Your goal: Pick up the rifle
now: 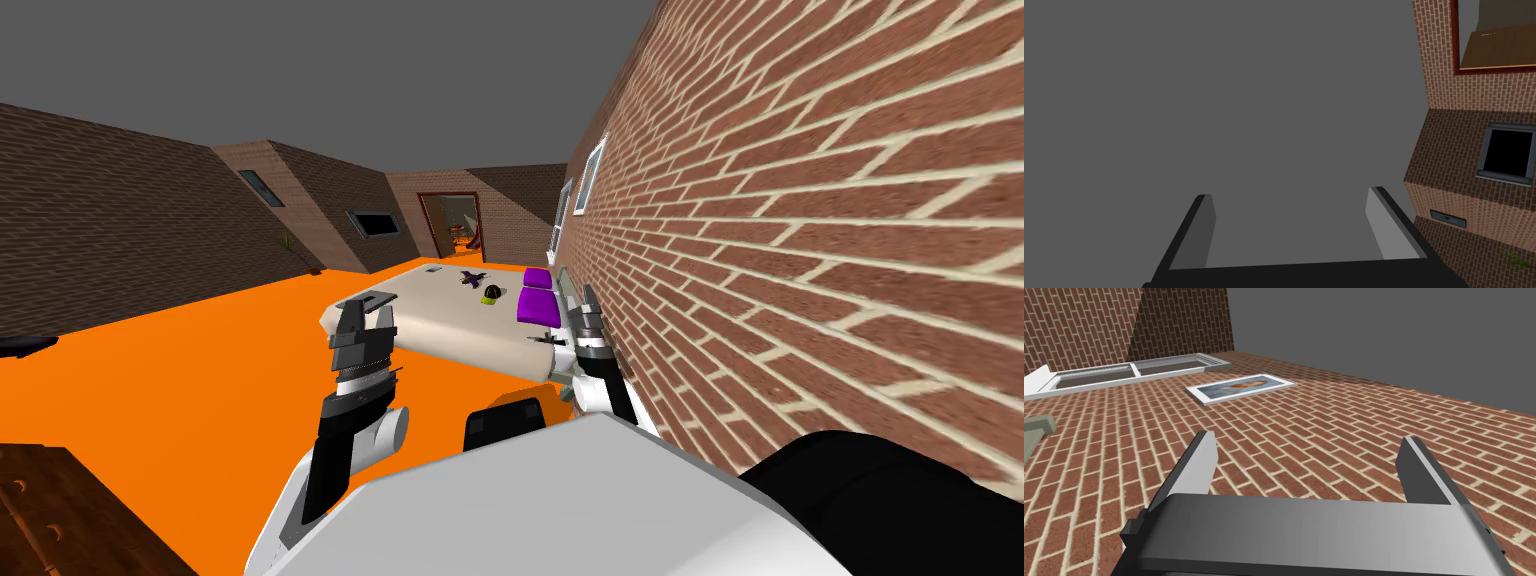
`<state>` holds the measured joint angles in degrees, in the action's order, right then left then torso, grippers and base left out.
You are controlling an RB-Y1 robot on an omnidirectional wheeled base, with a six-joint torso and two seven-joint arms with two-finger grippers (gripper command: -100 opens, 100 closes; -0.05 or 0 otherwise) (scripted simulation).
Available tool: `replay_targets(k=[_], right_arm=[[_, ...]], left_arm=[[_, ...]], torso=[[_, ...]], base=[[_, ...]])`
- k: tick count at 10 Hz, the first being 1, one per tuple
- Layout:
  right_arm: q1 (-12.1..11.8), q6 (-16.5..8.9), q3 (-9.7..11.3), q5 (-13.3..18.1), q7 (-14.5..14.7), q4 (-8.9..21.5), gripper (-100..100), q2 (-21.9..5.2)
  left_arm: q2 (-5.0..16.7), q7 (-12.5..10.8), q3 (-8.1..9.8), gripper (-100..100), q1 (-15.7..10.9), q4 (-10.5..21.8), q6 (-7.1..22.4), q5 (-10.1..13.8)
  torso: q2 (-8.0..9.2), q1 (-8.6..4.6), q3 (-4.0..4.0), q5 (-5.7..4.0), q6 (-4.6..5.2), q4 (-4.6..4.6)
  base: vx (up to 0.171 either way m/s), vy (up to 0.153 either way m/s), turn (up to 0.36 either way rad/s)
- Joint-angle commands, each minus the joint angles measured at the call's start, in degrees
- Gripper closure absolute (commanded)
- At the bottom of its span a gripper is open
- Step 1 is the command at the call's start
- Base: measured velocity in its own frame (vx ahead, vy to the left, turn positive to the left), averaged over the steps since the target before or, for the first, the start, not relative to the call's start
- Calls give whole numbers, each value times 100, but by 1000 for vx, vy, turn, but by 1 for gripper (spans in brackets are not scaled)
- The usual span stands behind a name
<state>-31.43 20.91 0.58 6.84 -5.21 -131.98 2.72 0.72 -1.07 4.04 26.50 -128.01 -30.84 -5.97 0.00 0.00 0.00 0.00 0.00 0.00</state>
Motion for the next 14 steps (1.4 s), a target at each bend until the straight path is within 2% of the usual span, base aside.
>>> replay_targets(k=[1,4,5,9,10,14], right_arm=[[-70,1,3,27,40,50,-100,-270],[-345,1,15,139,197,254,-100,-809],[-345,1,15,139,197,254,-100,-843],[-939,-9,50,408,556,742,-100,-1479],[-956,-9,50,408,556,742,-100,-1479],[-1675,-39,111,792,1034,1424,-100,-1976]], left_arm=[[0,0,0,0,0,0,0,0],[0,0,0,0,0,0,0,0],[0,0,0,0,0,0,0,0],[0,0,-1,0,-1,0,0,0],[0,0,0,0,0,0,0,0],[0,0,0,0,0,0,0,0]], torso=[[0,0,0,0,0,0],[-2,3,-1,1,-2,-1],[-5,4,-3,1,-1,-1],[-7,7,-4,1,-4,-2],[-11,6,-7,1,-2,-3],[-16,5,-9,1,-2,-4]], base=[[3,7,119],[12,14,190],[11,13,64],[21,21,307],[31,14,115],[43,20,370]])
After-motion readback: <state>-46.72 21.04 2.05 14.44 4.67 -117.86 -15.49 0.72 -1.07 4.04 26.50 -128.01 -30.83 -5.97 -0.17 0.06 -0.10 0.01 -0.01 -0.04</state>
